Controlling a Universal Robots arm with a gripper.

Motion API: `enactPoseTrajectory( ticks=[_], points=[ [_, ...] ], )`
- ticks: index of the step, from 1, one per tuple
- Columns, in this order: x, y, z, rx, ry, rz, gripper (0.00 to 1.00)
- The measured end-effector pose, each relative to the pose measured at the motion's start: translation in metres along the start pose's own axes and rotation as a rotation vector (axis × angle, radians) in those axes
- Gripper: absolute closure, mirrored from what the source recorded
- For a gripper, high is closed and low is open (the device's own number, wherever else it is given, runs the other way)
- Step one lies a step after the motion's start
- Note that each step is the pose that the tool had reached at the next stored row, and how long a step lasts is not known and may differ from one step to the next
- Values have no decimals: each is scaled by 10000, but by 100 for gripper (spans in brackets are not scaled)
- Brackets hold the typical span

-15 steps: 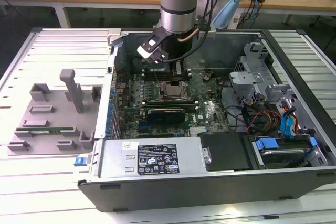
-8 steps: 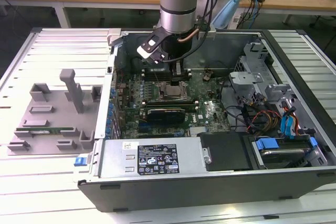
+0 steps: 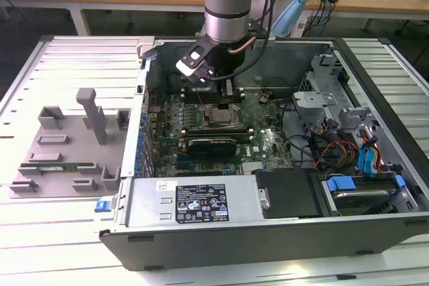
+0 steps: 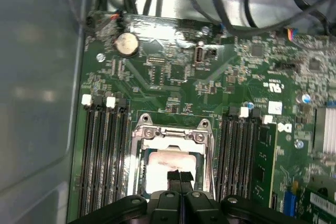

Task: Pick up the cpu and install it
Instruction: 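Close the cpu cover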

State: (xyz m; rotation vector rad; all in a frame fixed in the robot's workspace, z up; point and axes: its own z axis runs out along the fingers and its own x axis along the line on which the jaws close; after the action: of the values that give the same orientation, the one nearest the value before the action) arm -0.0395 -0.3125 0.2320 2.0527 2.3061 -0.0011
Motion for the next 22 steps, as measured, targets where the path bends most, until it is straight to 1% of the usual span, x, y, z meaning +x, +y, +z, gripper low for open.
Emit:
enactPoseTrajectory(
  ticks=[2,3,4,6,8,9,10,15,17,19,20,21,22],
  points=[
    [0,0,0,-18,16,-445,89],
    [0,-1,0,-31,26,-744,89],
    [0,-1,0,-51,44,-1233,89],
    [0,-1,0,-77,67,-1886,89],
    [0,-1,0,-96,83,-2333,89],
    [0,-1,0,-109,94,-2648,89],
    [0,-1,1,-117,100,-2826,89],
    [1,-1,1,-185,159,-4481,89],
    [0,-1,1,-207,179,-5038,89],
    [0,-1,1,-239,207,-5823,89],
    [1,-1,1,-251,217,-6093,89],
    [1,-1,1,-268,232,-6538,89],
    [1,-1,1,-282,244,-6870,89]
  ],
)
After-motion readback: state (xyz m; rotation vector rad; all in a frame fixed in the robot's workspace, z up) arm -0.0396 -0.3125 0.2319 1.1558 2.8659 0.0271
